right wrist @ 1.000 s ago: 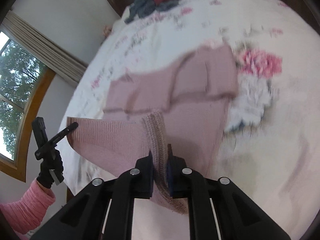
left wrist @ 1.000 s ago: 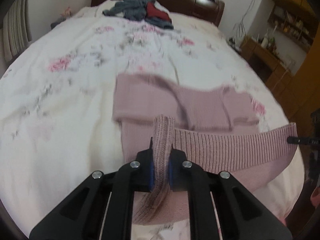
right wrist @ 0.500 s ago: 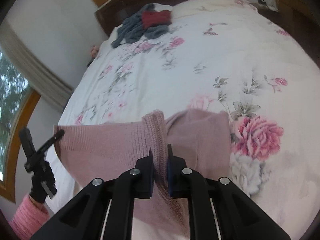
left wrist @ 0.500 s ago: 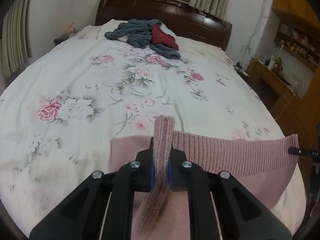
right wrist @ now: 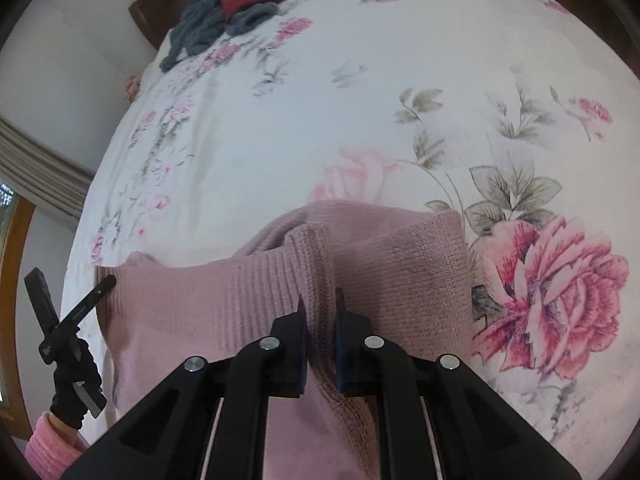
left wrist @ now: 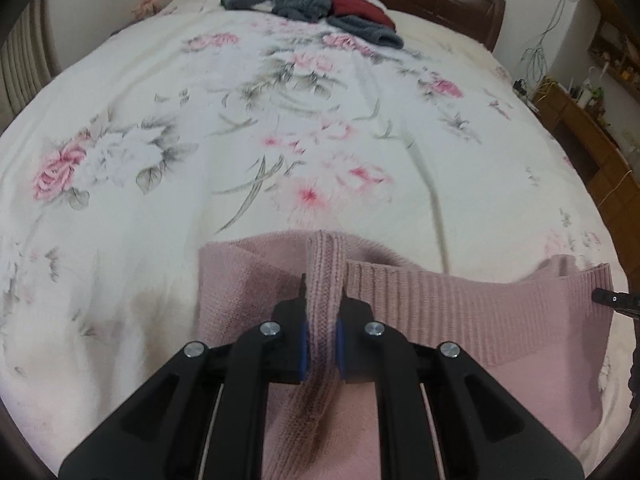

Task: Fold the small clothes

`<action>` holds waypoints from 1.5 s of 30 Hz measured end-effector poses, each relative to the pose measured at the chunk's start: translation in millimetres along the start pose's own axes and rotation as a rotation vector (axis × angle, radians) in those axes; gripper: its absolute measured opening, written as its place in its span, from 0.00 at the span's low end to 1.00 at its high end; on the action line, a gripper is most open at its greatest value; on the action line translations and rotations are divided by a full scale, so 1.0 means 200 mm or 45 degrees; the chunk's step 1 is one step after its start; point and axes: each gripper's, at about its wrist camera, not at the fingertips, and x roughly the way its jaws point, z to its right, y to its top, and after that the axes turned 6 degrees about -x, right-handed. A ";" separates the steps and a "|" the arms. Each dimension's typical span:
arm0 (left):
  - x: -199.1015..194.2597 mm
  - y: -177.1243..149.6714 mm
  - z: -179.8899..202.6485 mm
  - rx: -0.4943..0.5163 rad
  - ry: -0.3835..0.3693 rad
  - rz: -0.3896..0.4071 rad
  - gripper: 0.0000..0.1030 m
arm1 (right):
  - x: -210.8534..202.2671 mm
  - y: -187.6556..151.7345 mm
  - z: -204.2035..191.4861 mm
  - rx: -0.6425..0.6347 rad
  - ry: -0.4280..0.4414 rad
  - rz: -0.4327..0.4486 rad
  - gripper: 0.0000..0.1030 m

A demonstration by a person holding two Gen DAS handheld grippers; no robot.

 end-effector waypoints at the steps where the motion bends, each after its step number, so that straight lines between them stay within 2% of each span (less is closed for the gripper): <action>1: 0.02 0.00 -0.01 0.002 0.008 -0.011 0.10 | 0.02 0.00 0.02 0.005 -0.005 -0.005 0.11; 3: 0.05 0.00 -0.02 0.001 0.027 -0.032 0.13 | 0.04 -0.01 0.04 0.012 -0.013 -0.015 0.13; 5: 0.06 -0.01 -0.03 -0.015 0.029 -0.040 0.19 | 0.05 -0.01 0.06 0.016 -0.028 -0.023 0.26; 6: 0.06 -0.01 -0.06 -0.040 0.027 -0.049 0.23 | 0.03 -0.02 0.07 0.015 -0.036 -0.019 0.28; 8: 0.03 -0.03 -0.12 -0.117 0.001 -0.069 0.41 | 0.00 -0.05 0.09 0.016 -0.048 -0.014 0.29; 12: -0.09 -0.07 -0.21 -0.172 0.034 -0.034 0.43 | -0.12 -0.15 0.14 0.042 0.006 -0.009 0.32; 15: -0.23 -0.14 -0.20 -0.121 0.035 0.004 0.44 | -0.22 -0.28 0.14 0.018 0.009 -0.022 0.37; 17: -0.31 -0.20 -0.16 -0.080 0.009 0.011 0.47 | -0.27 -0.37 0.14 0.015 0.021 -0.041 0.42; 20: -0.41 -0.32 -0.07 -0.010 -0.039 -0.005 0.50 | -0.31 -0.53 0.13 0.022 0.085 -0.087 0.42; 24: -0.45 -0.49 0.05 0.070 -0.106 -0.067 0.57 | -0.30 -0.68 0.07 -0.021 0.079 -0.153 0.42; 25: -0.43 -0.53 0.07 0.076 -0.114 -0.091 0.57 | -0.28 -0.70 0.05 -0.033 0.075 -0.179 0.40; 27: -0.41 -0.59 0.09 0.084 -0.111 -0.129 0.57 | -0.25 -0.75 0.04 -0.039 0.057 -0.217 0.23; 28: -0.39 -0.61 0.09 0.080 -0.097 -0.144 0.57 | -0.24 -0.76 0.04 -0.030 0.064 -0.226 0.11; 33: -0.29 -0.68 0.05 0.056 -0.047 -0.209 0.57 | -0.26 -0.79 0.05 -0.004 0.044 -0.217 0.09; 35: -0.28 -0.69 0.04 0.063 -0.046 -0.208 0.57 | -0.24 -0.80 0.05 -0.021 0.009 -0.231 0.09; 45: -0.26 -0.71 0.03 0.082 -0.040 -0.204 0.57 | -0.18 -0.84 0.08 0.016 0.011 -0.238 0.08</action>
